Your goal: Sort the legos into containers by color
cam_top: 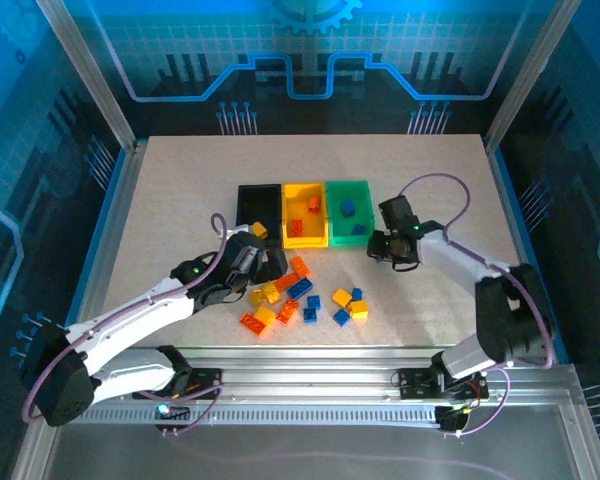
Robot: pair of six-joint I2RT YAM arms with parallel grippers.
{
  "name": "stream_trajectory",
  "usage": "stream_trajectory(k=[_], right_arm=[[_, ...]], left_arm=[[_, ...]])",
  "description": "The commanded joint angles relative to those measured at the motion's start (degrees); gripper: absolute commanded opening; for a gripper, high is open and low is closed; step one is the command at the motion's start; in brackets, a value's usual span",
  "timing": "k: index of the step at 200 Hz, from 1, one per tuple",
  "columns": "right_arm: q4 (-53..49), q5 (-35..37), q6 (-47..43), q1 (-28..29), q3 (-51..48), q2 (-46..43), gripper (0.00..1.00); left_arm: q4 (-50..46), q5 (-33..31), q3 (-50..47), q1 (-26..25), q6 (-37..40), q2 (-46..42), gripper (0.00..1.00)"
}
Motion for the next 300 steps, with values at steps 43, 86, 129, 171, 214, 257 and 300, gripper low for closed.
stream_trajectory(k=[43,86,129,171,214,257,300], right_arm=[[-3.4,2.6,0.0,2.1,17.9,10.6,0.37],[-7.8,5.6,0.3,2.8,32.1,23.9,0.43],[-9.2,5.2,0.4,3.6,37.3,25.6,0.65],[-8.4,4.7,0.5,5.6,32.0,16.7,0.67],[-7.4,1.6,1.3,9.4,16.0,1.8,0.71],[-8.8,-5.7,-2.6,16.0,0.9,-8.8,0.73],[-8.2,-5.2,-11.5,25.8,-1.0,-5.5,0.69]], left_arm=[[-3.9,-1.2,-0.4,0.3,0.1,-2.9,0.99],[-6.2,-0.7,-0.6,0.4,-0.1,-4.2,0.99],[-7.0,-0.7,-1.0,0.5,0.2,-6.1,0.99],[-6.9,-0.4,-0.8,0.6,0.7,-6.4,0.99],[-6.9,1.0,-1.7,0.9,0.6,-6.5,0.99],[-6.6,2.0,-3.4,1.6,0.0,-7.2,0.99],[-5.9,2.6,-4.8,2.6,-0.5,-7.2,0.99]])
